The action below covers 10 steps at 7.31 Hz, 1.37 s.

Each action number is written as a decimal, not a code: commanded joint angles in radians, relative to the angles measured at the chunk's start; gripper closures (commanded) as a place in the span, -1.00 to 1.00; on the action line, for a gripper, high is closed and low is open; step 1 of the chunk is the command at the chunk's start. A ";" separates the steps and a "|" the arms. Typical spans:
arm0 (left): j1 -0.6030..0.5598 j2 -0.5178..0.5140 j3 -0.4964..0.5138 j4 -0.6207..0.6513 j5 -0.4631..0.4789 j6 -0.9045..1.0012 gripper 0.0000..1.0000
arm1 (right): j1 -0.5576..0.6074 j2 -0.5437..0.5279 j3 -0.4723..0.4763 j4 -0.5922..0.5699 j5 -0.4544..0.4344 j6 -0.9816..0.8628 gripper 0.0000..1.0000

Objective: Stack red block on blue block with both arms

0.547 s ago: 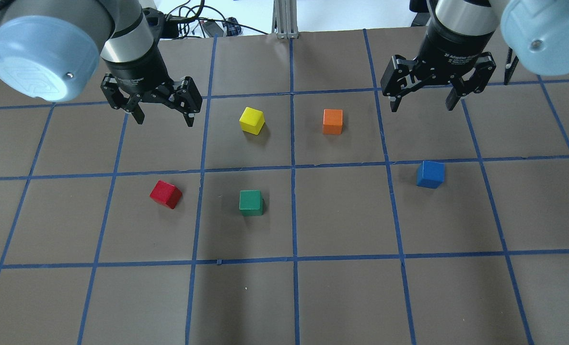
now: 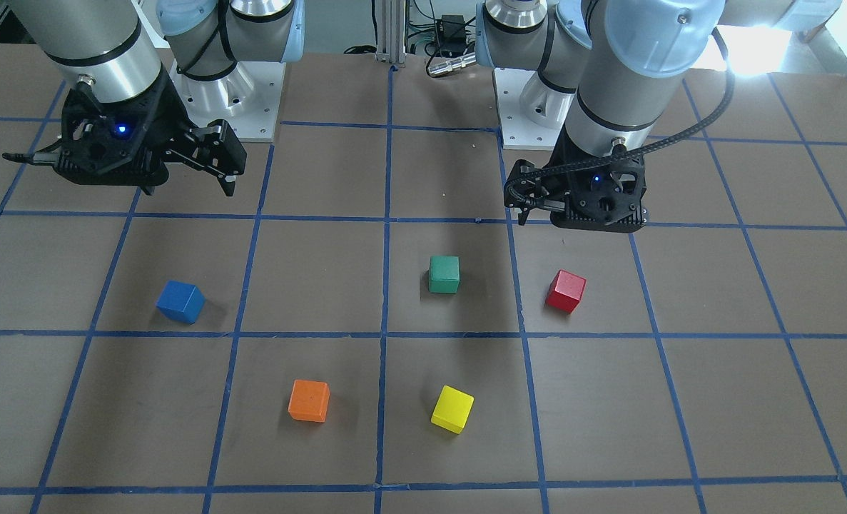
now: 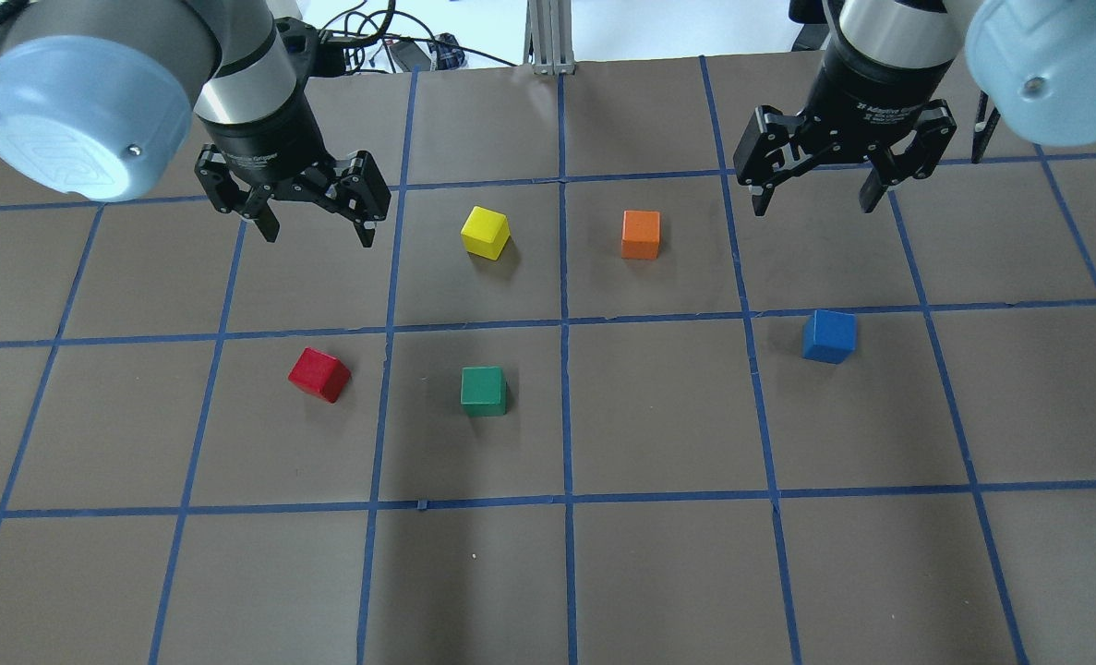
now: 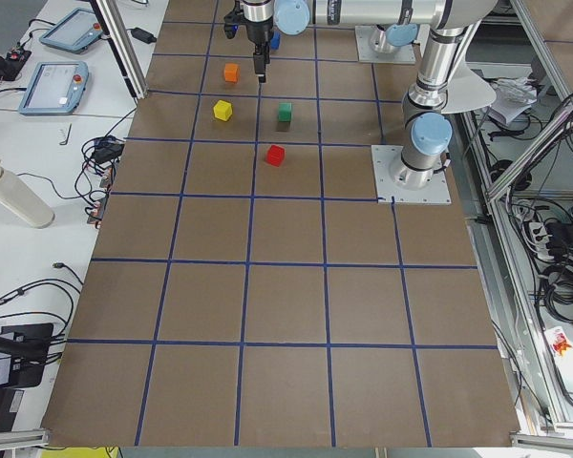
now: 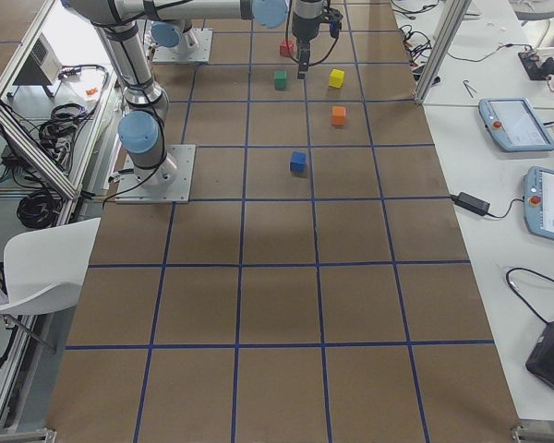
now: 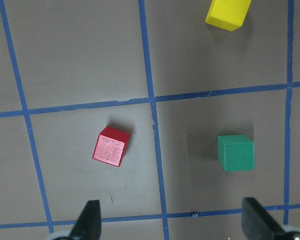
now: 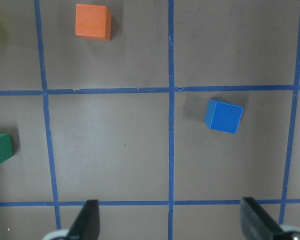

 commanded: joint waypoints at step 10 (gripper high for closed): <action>0.178 -0.152 -0.387 0.501 0.054 0.447 -1.00 | -0.003 0.004 0.006 -0.012 0.000 0.003 -1.00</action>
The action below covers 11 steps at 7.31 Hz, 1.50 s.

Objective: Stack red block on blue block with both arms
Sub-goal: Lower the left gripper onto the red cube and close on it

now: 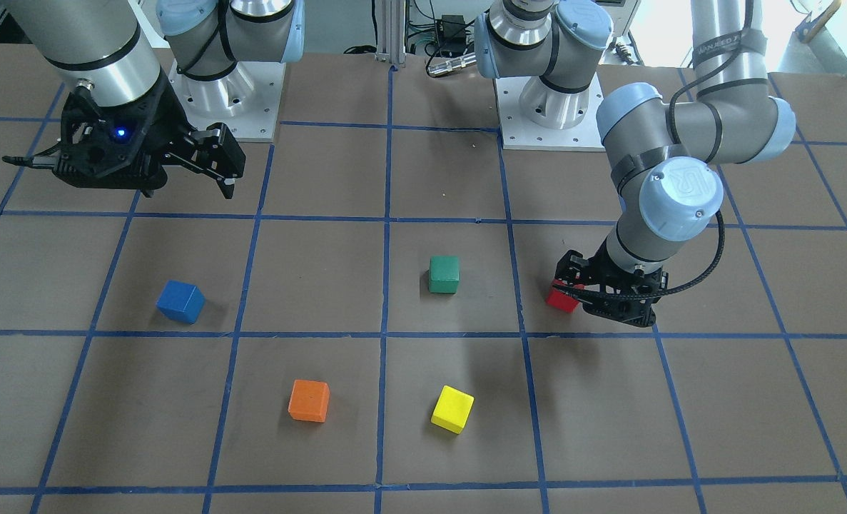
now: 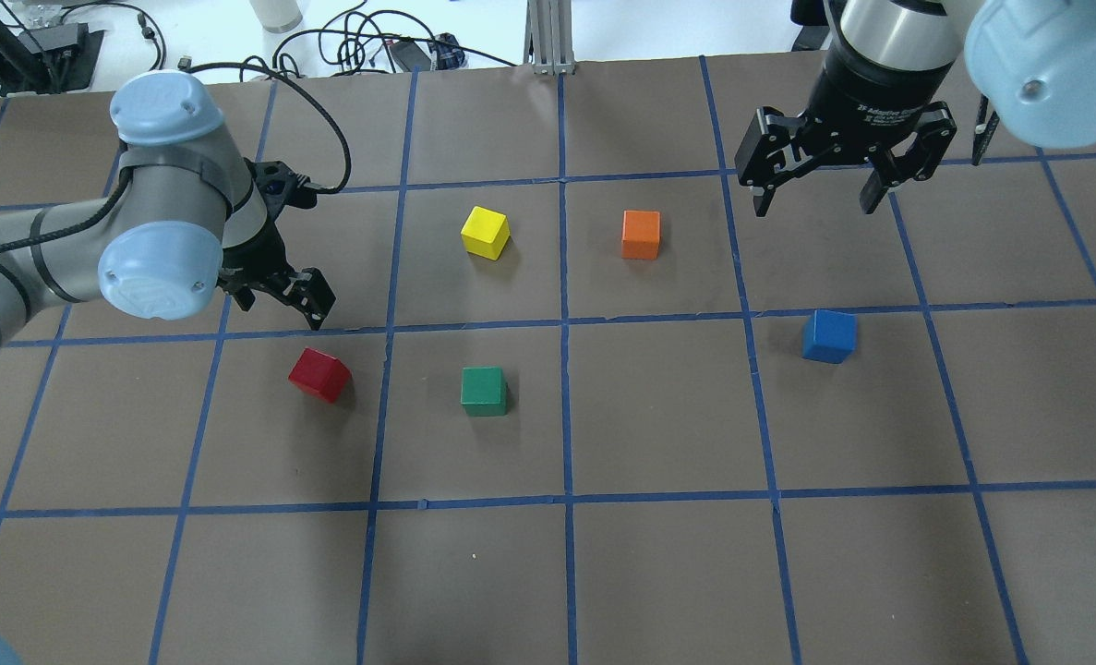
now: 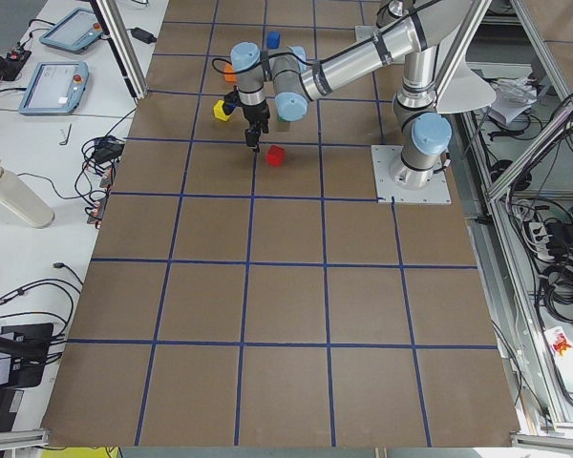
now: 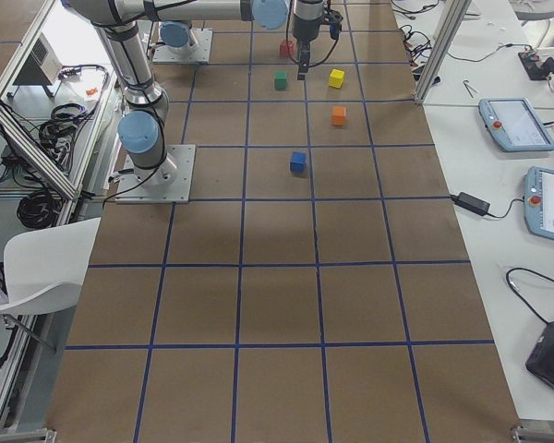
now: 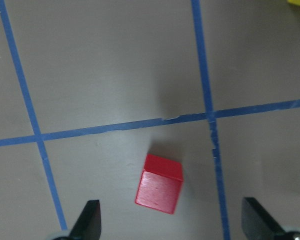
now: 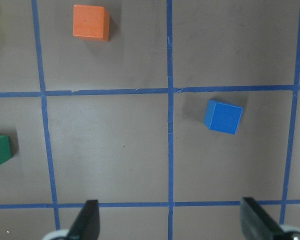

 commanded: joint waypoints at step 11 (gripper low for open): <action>-0.101 -0.018 0.019 0.076 -0.143 -0.286 0.88 | 0.000 0.001 0.006 0.006 0.000 -0.001 -1.00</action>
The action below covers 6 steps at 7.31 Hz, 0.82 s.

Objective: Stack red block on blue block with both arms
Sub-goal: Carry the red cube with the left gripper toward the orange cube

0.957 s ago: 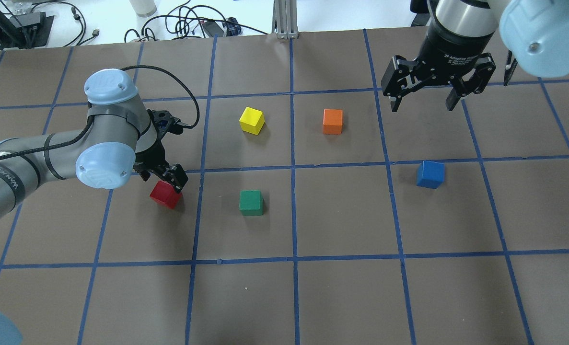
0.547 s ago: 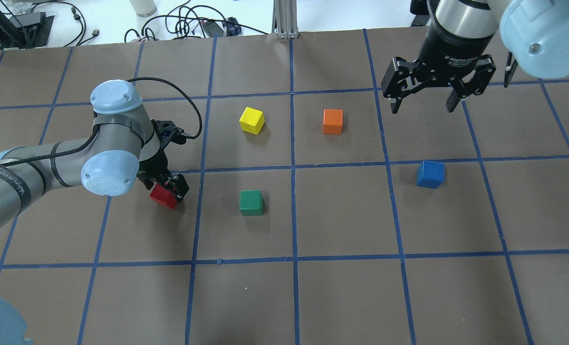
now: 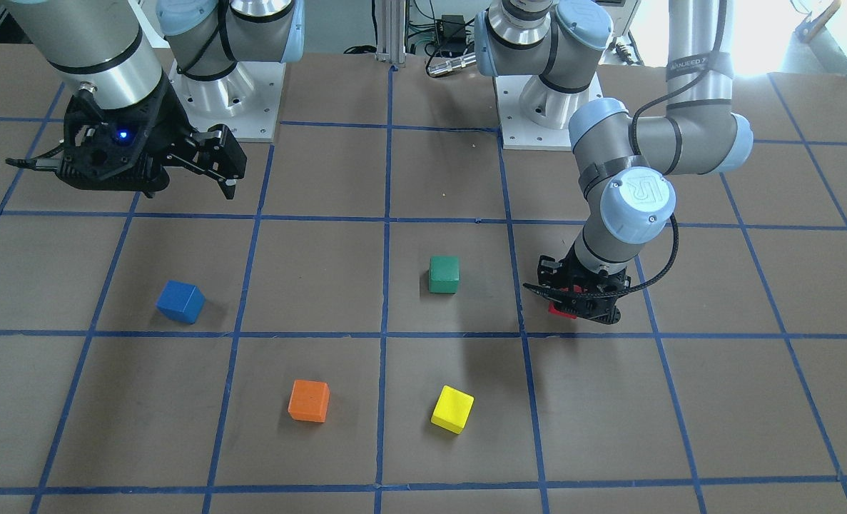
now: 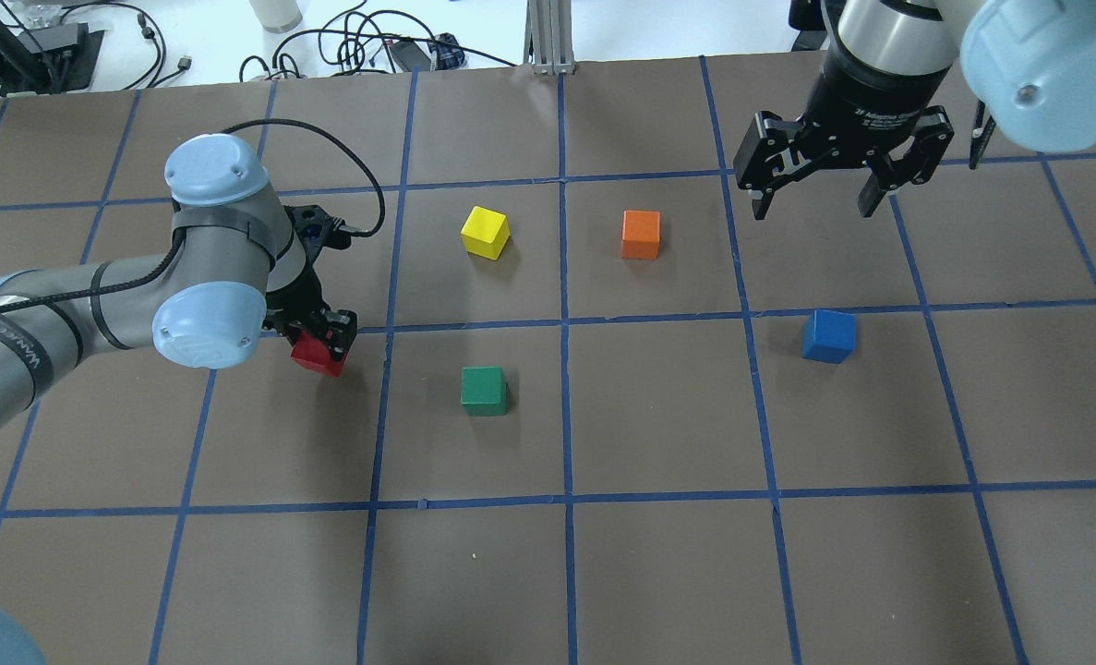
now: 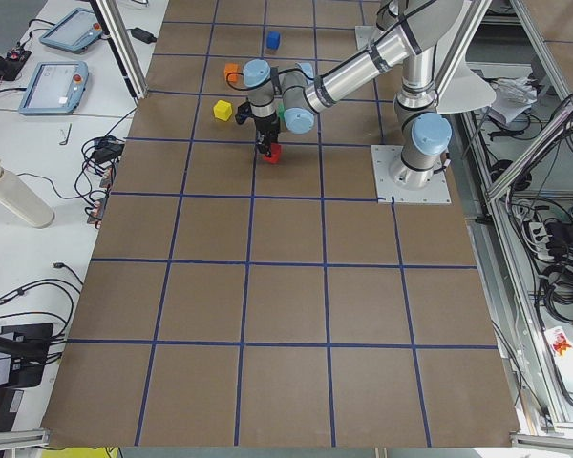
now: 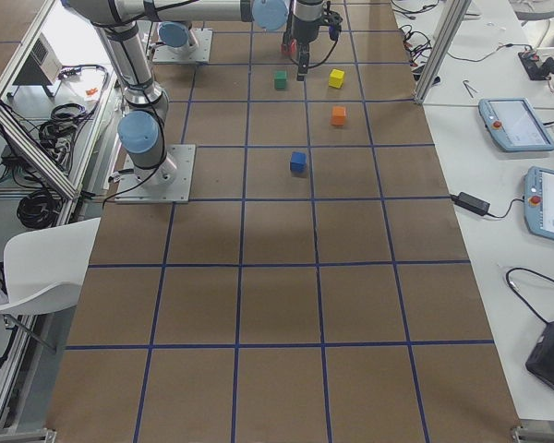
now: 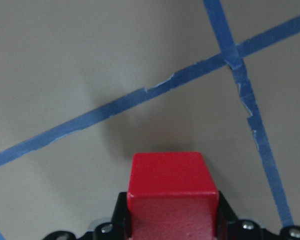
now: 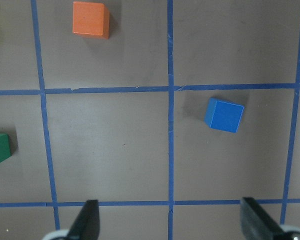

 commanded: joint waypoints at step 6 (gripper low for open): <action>-0.425 -0.170 0.455 -0.263 -0.182 -0.603 0.78 | -0.017 -0.002 -0.003 0.005 -0.002 -0.003 -1.00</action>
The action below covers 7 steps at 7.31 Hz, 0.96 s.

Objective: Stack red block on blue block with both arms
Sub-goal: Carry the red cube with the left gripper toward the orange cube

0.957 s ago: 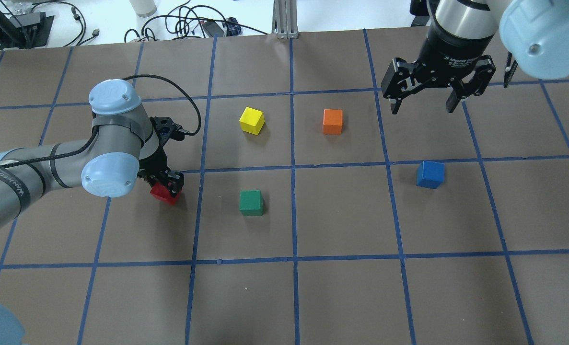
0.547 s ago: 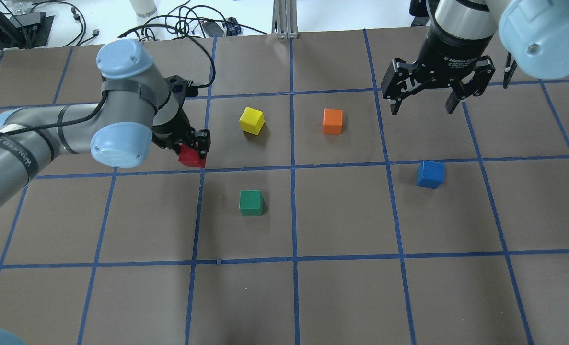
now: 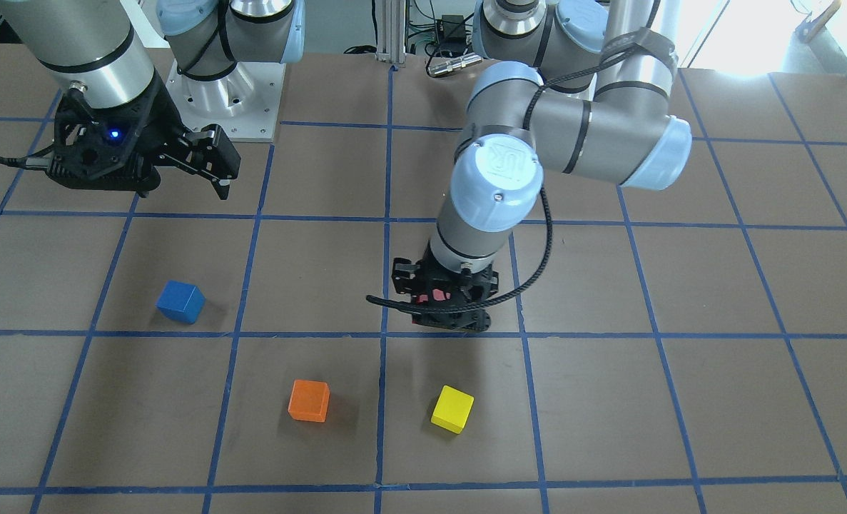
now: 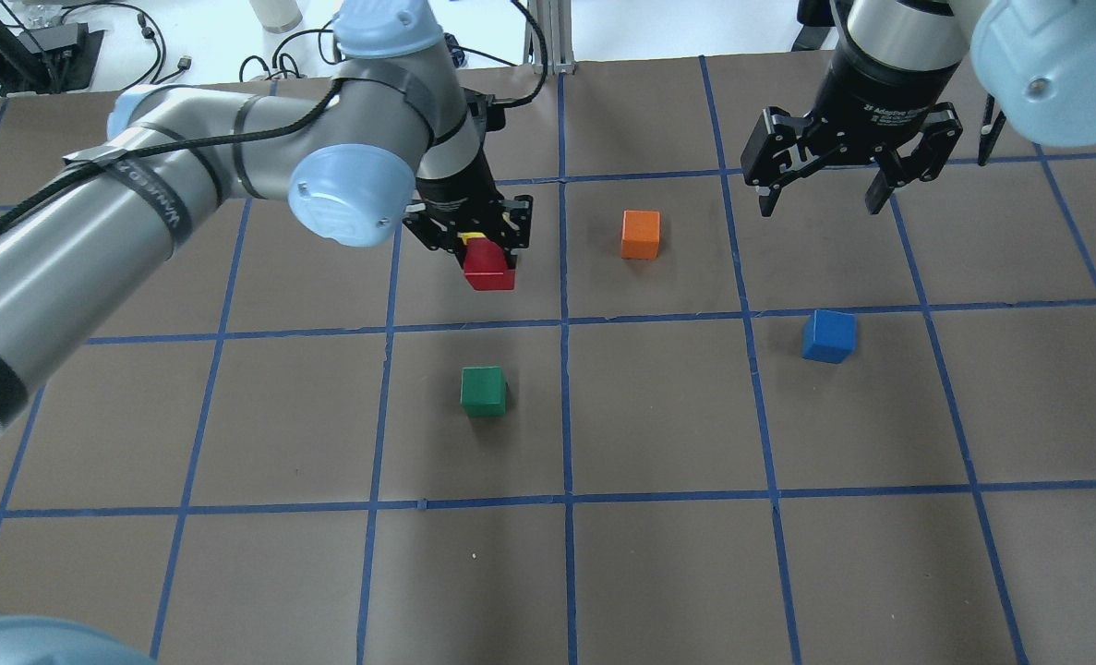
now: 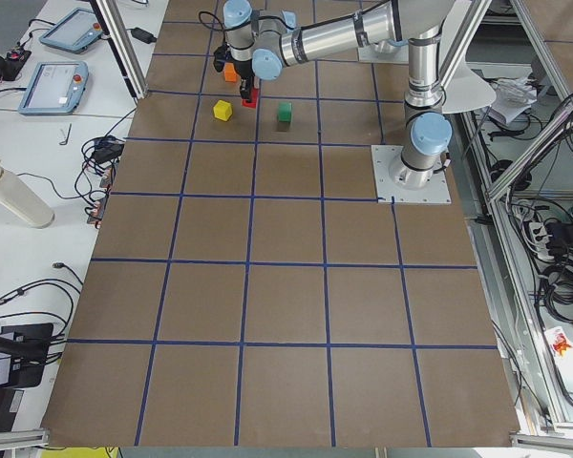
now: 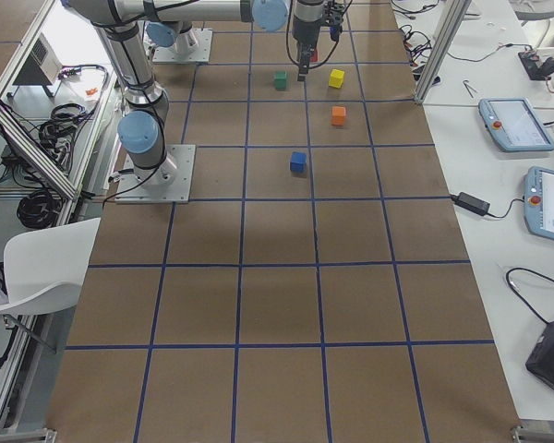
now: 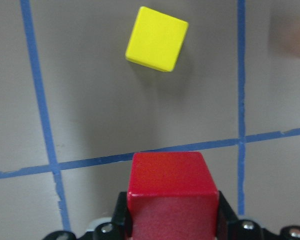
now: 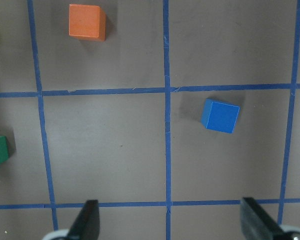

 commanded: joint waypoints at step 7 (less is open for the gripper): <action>-0.203 -0.208 0.062 0.060 -0.019 -0.275 -0.78 | -0.004 -0.001 0.002 0.002 0.000 0.000 -1.00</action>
